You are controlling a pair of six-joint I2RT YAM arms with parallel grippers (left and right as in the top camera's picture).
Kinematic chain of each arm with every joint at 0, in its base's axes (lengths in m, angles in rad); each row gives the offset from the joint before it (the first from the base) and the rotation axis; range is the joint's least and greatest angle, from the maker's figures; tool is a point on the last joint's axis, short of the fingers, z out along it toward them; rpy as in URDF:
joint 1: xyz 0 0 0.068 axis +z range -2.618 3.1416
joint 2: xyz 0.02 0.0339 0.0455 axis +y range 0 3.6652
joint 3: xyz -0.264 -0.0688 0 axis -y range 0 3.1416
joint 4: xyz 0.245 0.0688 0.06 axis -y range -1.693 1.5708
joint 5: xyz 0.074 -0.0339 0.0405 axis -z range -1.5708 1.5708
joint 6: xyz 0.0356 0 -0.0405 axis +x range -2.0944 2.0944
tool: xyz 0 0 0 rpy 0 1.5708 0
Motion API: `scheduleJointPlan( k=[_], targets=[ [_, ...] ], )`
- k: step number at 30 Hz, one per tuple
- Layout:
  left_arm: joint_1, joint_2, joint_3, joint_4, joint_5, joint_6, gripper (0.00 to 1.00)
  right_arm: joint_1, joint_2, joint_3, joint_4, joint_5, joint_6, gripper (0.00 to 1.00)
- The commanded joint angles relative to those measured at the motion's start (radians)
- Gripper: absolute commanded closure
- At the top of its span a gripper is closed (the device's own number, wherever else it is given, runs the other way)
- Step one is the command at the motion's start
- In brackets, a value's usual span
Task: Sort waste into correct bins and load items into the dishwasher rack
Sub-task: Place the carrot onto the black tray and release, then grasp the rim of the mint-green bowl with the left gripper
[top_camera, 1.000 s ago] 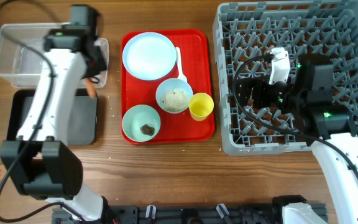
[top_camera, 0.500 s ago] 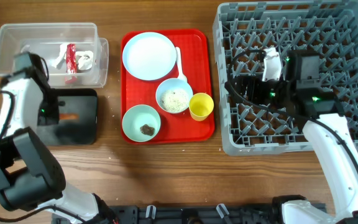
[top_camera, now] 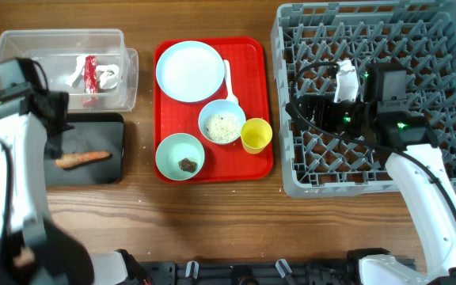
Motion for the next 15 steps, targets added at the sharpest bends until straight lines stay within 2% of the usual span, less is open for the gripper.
scheduleJointPlan(
  k=[1, 3, 5, 10, 13, 15],
  targets=[
    [-0.076, -0.160, 0.031, 0.122, 0.288, 0.510, 0.00, 0.003, 0.010, 0.002, 0.005, -0.017, 0.018, 0.00],
    [-0.186, -0.185, 0.031, 0.219, 0.431, 0.771, 0.00, 0.003, 0.010, 0.002, 0.004, -0.017, 0.019, 0.00],
    [-0.352, -0.156, 0.031, 0.231, 0.423, 0.942, 0.00, 0.003, 0.010, 0.002, 0.002, -0.032, 0.019, 0.00],
    [-0.615, 0.035, 0.030, 0.104, 0.338, 1.052, 0.00, 0.003, 0.010, 0.002, 0.000, -0.040, 0.019, 0.00],
    [-0.719, 0.153, 0.030, 0.034, 0.312, 1.040, 0.14, 0.003, 0.010, 0.002, 0.000, -0.039, 0.018, 0.00],
    [-0.767, 0.195, 0.030, 0.000, 0.289, 0.971, 0.21, 0.003, 0.010, 0.002, -0.003, -0.039, 0.017, 0.00]
  ],
)
